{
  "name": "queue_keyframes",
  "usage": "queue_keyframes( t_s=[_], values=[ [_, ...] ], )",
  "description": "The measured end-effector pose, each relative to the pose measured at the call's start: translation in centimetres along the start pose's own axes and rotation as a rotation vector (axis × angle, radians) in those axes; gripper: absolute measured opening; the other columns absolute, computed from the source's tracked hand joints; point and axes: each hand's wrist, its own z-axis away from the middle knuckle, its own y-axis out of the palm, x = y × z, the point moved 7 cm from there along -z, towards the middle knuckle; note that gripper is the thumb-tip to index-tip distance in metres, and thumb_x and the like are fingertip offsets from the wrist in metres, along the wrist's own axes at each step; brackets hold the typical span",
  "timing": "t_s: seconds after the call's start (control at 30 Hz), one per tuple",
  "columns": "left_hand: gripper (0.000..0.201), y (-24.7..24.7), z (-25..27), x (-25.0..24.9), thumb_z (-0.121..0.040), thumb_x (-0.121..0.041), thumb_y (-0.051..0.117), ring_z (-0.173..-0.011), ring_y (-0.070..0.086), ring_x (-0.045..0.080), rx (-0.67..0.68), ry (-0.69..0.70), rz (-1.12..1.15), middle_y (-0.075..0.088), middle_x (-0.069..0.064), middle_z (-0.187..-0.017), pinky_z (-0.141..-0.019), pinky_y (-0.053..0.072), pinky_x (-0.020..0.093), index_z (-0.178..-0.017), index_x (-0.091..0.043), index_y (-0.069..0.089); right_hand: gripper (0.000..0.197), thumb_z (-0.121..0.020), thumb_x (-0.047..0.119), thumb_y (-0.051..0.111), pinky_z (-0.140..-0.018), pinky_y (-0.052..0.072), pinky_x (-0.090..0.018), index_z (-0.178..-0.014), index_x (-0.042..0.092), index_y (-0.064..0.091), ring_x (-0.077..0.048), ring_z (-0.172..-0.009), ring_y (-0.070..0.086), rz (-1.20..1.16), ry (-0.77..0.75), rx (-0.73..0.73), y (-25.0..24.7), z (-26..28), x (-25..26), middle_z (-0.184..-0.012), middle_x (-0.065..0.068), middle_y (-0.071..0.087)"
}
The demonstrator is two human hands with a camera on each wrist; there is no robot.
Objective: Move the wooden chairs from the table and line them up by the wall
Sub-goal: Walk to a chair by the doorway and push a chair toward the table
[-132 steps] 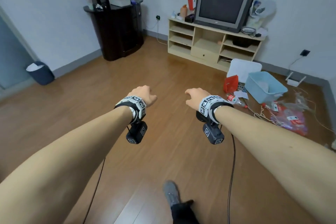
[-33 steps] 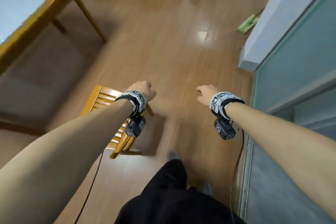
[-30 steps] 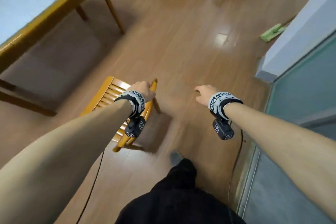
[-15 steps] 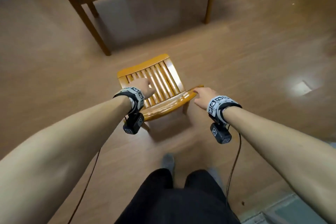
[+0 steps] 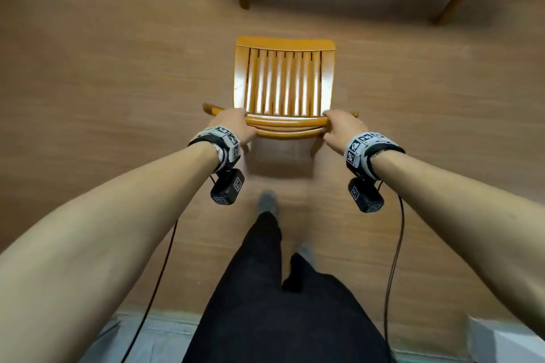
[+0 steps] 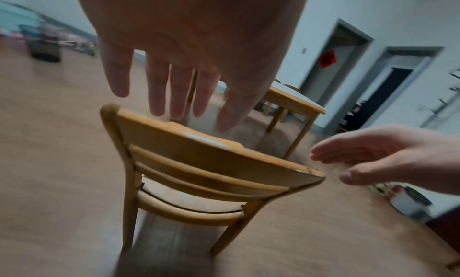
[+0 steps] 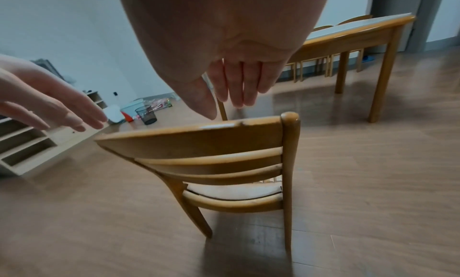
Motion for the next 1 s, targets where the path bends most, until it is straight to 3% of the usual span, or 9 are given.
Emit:
queue_keyframes(
  t_s=[0.1, 0.2, 0.37, 0.47, 0.6, 0.7, 0.83, 0.9, 1.0],
  values=[
    [0.043, 1.6, -1.9, 1.2, -0.076, -0.027, 0.064, -0.101, 0.059, 0.034, -0.081, -0.028, 0.01, 0.059, 0.008, -0.114, -0.081, 0.051, 0.041, -0.118, -0.021, 0.059, 0.02, -0.085, 0.012, 0.057, -0.072, 0.043, -0.032, -0.105, 0.016, 0.056, -0.03, -0.1, 0.062, 0.022, -0.034, -0.007, 0.9, -1.7, -0.2, -0.107, -0.007, 0.061],
    [0.059, 3.0, -4.6, 2.1, -0.073, -0.031, 0.072, -0.122, 0.047, 0.03, -0.132, -0.02, -0.038, 0.051, 0.007, -0.129, -0.1, 0.04, 0.047, -0.128, -0.021, 0.055, 0.031, -0.084, 0.013, 0.057, -0.082, 0.051, -0.038, -0.115, 0.013, 0.057, -0.032, -0.105, 0.061, 0.039, -0.033, 0.014, 2.1, -3.6, -0.4, -0.113, -0.01, 0.062],
    [0.057, 4.8, -8.4, 3.0, -0.077, -0.039, 0.068, -0.131, 0.039, 0.024, -0.097, -0.023, -0.167, 0.052, 0.002, -0.133, -0.114, 0.015, 0.057, -0.131, -0.027, 0.054, 0.032, -0.081, 0.015, 0.059, -0.076, 0.053, -0.036, -0.113, 0.021, 0.062, -0.031, -0.097, 0.065, 0.098, -0.046, 0.04, 3.1, -6.4, -0.2, -0.104, -0.006, 0.068],
    [0.051, 4.7, -10.0, 2.8, -0.079, -0.028, 0.064, -0.131, 0.041, 0.025, -0.017, -0.003, -0.214, 0.054, 0.001, -0.132, -0.115, 0.006, 0.058, -0.129, -0.028, 0.057, 0.036, -0.083, 0.022, 0.064, -0.08, 0.056, -0.039, -0.118, 0.03, 0.062, -0.029, -0.101, 0.065, 0.134, -0.043, 0.125, 3.7, -8.2, -0.2, -0.106, -0.002, 0.069],
    [0.018, 3.9, -10.8, 2.1, -0.083, -0.022, 0.06, -0.114, 0.052, 0.025, 0.133, 0.079, -0.255, 0.063, -0.004, -0.103, -0.109, 0.02, 0.058, -0.097, -0.032, 0.064, 0.012, -0.089, 0.03, 0.063, -0.077, 0.054, -0.039, -0.1, 0.031, 0.06, -0.025, -0.1, 0.064, 0.202, -0.117, 0.223, 3.4, -9.3, 0.4, -0.104, 0.003, 0.066],
    [0.013, 2.0, -11.4, 1.8, -0.086, -0.025, 0.059, -0.108, 0.054, 0.023, 0.149, 0.087, -0.248, 0.064, -0.006, -0.097, -0.103, 0.026, 0.054, -0.096, -0.032, 0.065, 0.014, -0.091, 0.031, 0.062, -0.077, 0.054, -0.038, -0.104, 0.032, 0.06, -0.025, -0.103, 0.063, 0.215, -0.113, 0.26, 1.5, -9.9, 0.8, -0.108, 0.003, 0.065],
    [0.02, -2.7, -13.6, 0.5, -0.087, -0.022, 0.057, -0.1, 0.06, 0.022, 0.175, 0.101, -0.16, 0.068, -0.007, -0.092, -0.102, 0.024, 0.049, -0.101, -0.033, 0.067, 0.026, -0.092, 0.027, 0.062, -0.079, 0.055, -0.041, -0.117, 0.035, 0.063, -0.028, -0.104, 0.065, 0.208, -0.048, 0.248, -3.4, -12.2, 1.1, -0.112, 0.001, 0.066],
    [0.018, -6.4, -15.3, -0.6, -0.089, -0.026, 0.06, -0.101, 0.061, 0.022, 0.159, 0.117, -0.142, 0.066, -0.006, -0.09, -0.101, 0.027, 0.046, -0.104, -0.034, 0.066, 0.024, -0.092, 0.028, 0.063, -0.08, 0.054, -0.039, -0.114, 0.037, 0.065, -0.028, -0.103, 0.065, 0.19, -0.023, 0.23, -6.9, -14.0, 1.4, -0.108, 0.003, 0.066],
    [0.009, -11.5, -18.0, -2.1, -0.088, -0.027, 0.061, -0.097, 0.06, 0.023, 0.117, 0.14, -0.141, 0.065, -0.007, -0.085, -0.096, 0.031, 0.044, -0.094, -0.029, 0.068, 0.019, -0.092, 0.025, 0.061, -0.077, 0.054, -0.038, -0.107, 0.036, 0.066, -0.027, -0.095, 0.064, 0.184, -0.015, 0.21, -11.7, -16.9, 1.8, -0.102, 0.002, 0.066]
  ],
)
